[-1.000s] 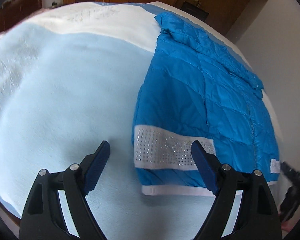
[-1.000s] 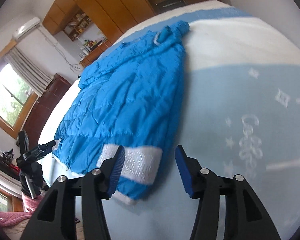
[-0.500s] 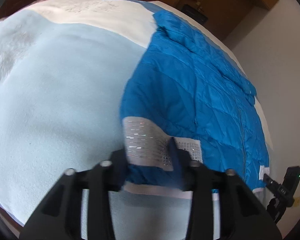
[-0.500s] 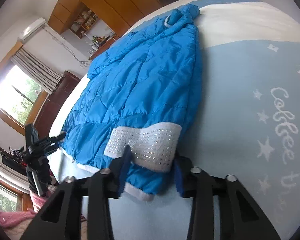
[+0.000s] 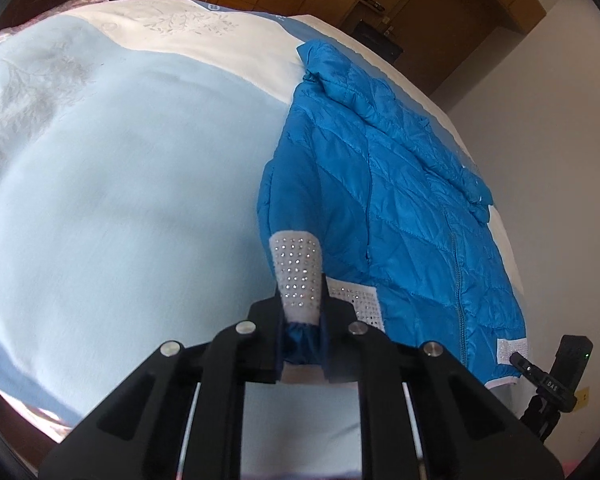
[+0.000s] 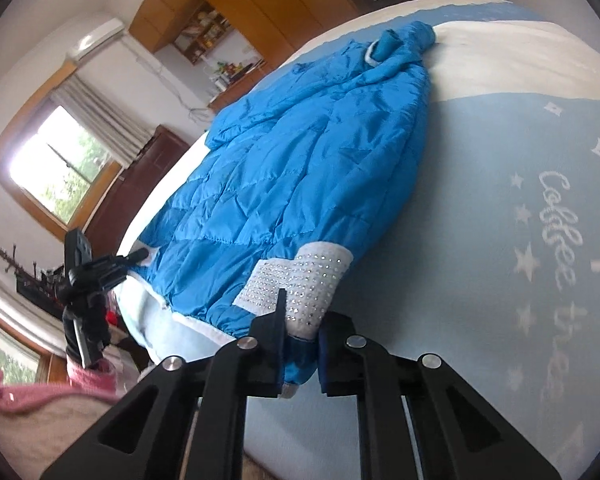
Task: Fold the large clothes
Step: 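Lift the hem with both tools and fold it toward the collar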
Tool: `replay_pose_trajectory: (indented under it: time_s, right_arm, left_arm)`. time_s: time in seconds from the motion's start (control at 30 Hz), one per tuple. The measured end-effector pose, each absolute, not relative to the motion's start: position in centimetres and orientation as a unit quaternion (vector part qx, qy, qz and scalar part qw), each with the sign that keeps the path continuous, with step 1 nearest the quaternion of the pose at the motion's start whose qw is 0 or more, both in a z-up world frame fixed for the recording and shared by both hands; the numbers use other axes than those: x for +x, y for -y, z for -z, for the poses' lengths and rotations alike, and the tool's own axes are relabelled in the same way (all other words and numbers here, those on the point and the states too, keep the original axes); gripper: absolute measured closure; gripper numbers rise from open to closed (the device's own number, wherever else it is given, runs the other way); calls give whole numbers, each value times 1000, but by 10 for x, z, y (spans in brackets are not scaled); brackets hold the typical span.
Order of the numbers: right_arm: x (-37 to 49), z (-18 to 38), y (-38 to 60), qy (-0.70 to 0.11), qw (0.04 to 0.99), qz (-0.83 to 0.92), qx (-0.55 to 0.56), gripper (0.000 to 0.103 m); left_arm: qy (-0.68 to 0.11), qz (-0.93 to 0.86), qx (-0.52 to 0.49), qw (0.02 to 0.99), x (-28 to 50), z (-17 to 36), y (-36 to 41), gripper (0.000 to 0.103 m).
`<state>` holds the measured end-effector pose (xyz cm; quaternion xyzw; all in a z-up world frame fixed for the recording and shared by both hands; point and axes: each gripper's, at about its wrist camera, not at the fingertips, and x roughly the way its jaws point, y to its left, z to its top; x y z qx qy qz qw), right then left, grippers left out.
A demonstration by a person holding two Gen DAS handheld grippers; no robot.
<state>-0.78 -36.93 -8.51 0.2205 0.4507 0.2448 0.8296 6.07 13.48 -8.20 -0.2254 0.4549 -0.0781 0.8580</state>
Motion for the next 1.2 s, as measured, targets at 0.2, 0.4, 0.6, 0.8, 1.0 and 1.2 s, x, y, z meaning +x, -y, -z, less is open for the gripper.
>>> replay_pose_trajectory:
  time_s: [0.2, 0.4, 0.6, 0.8, 1.0, 1.2]
  right_arm:
    - [3, 100, 371, -470, 820, -237, 227, 91]
    - [3, 99, 372, -464, 822, -239, 229, 91]
    - [-3, 85, 376, -439, 830, -254, 235, 91]
    - [4, 62, 379, -415, 838, -269, 230, 91]
    - [27, 20, 388, -388, 847, -286, 226, 92]
    - [74, -27, 403, -370, 854, -288, 226, 92]
  left_arm:
    - [-466, 77, -237, 849, 71, 104, -138, 91]
    - [-456, 85, -243, 852, 77, 102, -140, 92]
    - [-421, 108, -257, 863, 66, 83, -143, 92]
    - [-395, 136, -275, 866, 67, 65, -144, 92]
    - [-359, 186, -284, 870, 90, 20, -139, 93]
    - [-329, 214, -265, 881, 147, -33, -124, 92]
